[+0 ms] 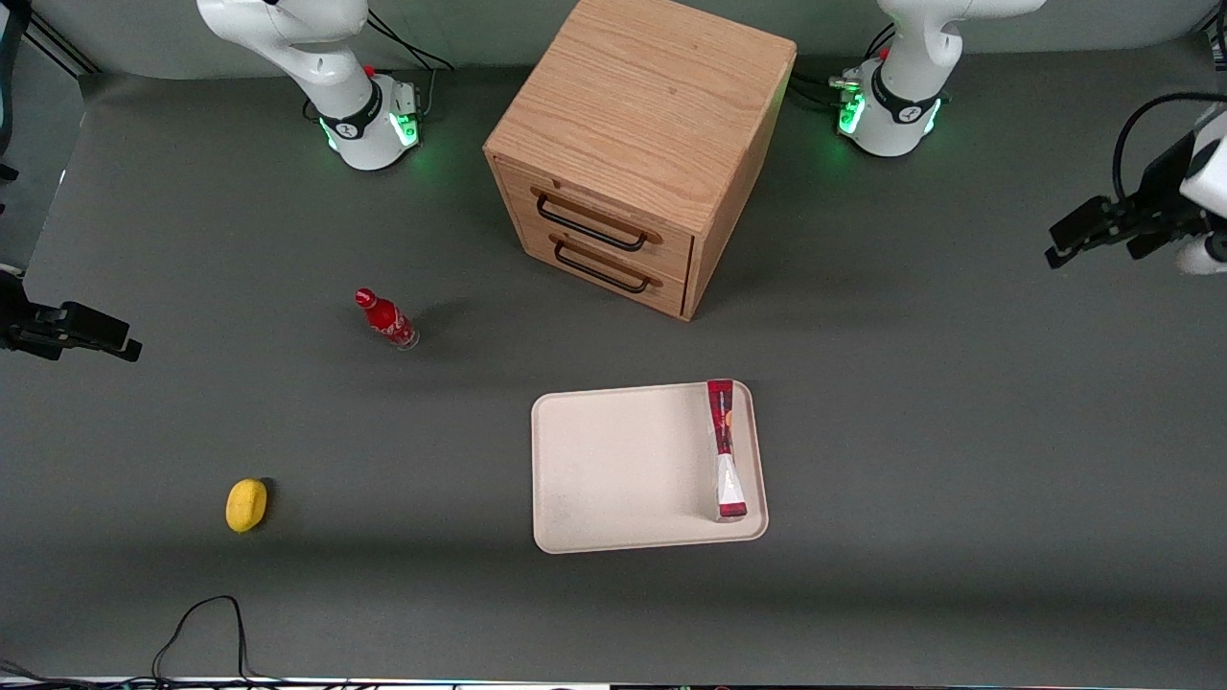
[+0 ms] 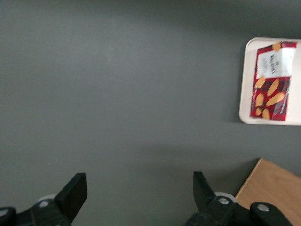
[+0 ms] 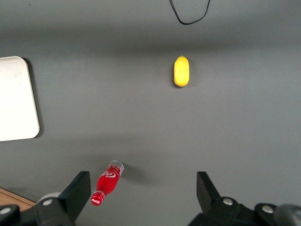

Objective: Place red cookie box on tray

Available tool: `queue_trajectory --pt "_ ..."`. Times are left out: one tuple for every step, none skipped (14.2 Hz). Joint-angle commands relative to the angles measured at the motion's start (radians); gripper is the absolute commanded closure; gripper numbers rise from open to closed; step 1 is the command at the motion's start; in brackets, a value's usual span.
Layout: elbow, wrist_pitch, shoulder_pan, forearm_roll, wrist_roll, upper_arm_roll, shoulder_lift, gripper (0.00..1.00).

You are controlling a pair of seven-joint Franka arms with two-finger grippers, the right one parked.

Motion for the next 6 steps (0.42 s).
queue_trajectory --pt "-0.022 -0.022 0.008 0.036 0.046 -0.018 -0.036 0.00" --pt "-0.004 -0.044 -0.002 0.042 0.048 -0.018 -0.033 0.00" --pt "0.019 -0.066 -0.011 0.068 0.048 -0.022 -0.024 0.00" --pt "0.059 -0.097 -0.033 0.086 0.049 -0.018 -0.002 0.00" --pt "0.109 -0.139 -0.028 0.086 0.057 -0.016 0.037 0.00" --pt "0.149 -0.167 -0.028 0.085 0.057 -0.018 0.062 0.00"
